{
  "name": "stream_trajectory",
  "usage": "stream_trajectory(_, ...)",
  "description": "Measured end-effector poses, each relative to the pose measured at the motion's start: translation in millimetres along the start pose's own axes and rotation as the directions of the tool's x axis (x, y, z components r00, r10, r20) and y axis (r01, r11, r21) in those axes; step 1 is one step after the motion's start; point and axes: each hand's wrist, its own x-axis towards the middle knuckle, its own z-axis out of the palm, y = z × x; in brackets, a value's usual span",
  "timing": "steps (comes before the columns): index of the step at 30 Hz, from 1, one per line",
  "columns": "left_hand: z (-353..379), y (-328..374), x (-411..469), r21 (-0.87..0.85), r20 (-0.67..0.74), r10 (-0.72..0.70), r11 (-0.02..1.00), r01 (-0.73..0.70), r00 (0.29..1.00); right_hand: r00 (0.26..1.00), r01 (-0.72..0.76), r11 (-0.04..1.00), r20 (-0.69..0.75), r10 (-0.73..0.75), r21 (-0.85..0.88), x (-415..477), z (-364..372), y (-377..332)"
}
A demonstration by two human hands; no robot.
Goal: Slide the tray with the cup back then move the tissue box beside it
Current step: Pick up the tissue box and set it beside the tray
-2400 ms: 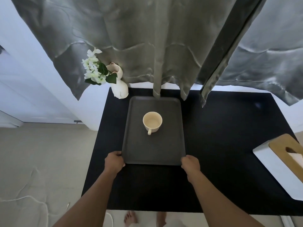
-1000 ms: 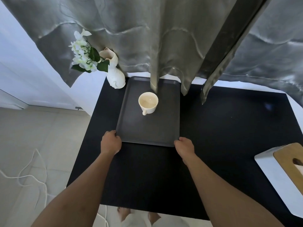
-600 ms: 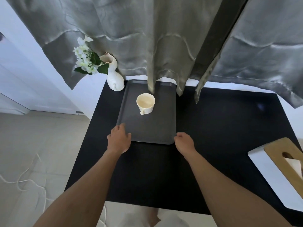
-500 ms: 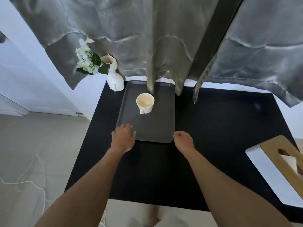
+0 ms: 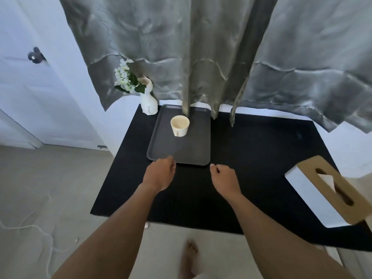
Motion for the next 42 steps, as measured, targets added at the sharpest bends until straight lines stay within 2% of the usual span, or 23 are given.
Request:
stream_trajectory(6,9.6,49.4,-32.1,-0.008,0.052,0.098,0.995,-0.097,0.994,0.999,-0.028,0.999,-0.029,0.029,0.015,-50.1,-42.4,41.5)
stream_trajectory(15,30.6,160.7,-35.2,-0.047,0.071,0.305,0.952,-0.302,0.95,0.955,-0.086,0.993,-0.277,0.104,0.078,-80.6,-124.7,105.0)
stream_trajectory(21,58.4,230.9,-16.6,-0.076,0.117,0.351,0.936,-0.344,0.929,0.899,-0.177,0.984,-0.408,0.16,-0.005,-74.0,-170.7,152.4)
stream_trajectory(24,75.0,267.7,-4.9,-0.078,0.149,0.358,0.934,-0.35,0.922,0.877,-0.202,0.979,-0.44,0.192,0.025,-63.0,-195.5,180.7)
stream_trajectory(33,128.3,360.0,28.9,-0.067,0.136,0.336,0.942,-0.33,0.932,0.794,-0.271,0.926,-0.483,0.369,0.262,-28.4,-261.9,246.5)
stream_trajectory(35,136.7,371.5,35.2,-0.064,0.13,0.317,0.948,-0.311,0.94,0.757,-0.312,0.887,-0.474,0.449,0.341,-20.2,-270.4,255.9)
stream_trajectory(39,152.2,389.4,44.7,-0.067,0.127,0.274,0.961,-0.267,0.953,0.695,-0.481,0.793,-0.389,0.605,0.374,-3.4,-276.1,278.5)
stream_trajectory(42,161.9,397.6,51.2,-0.039,0.15,0.228,0.974,-0.225,0.962,0.661,-0.495,0.706,-0.308,0.684,0.506,2.3,-274.6,286.6)
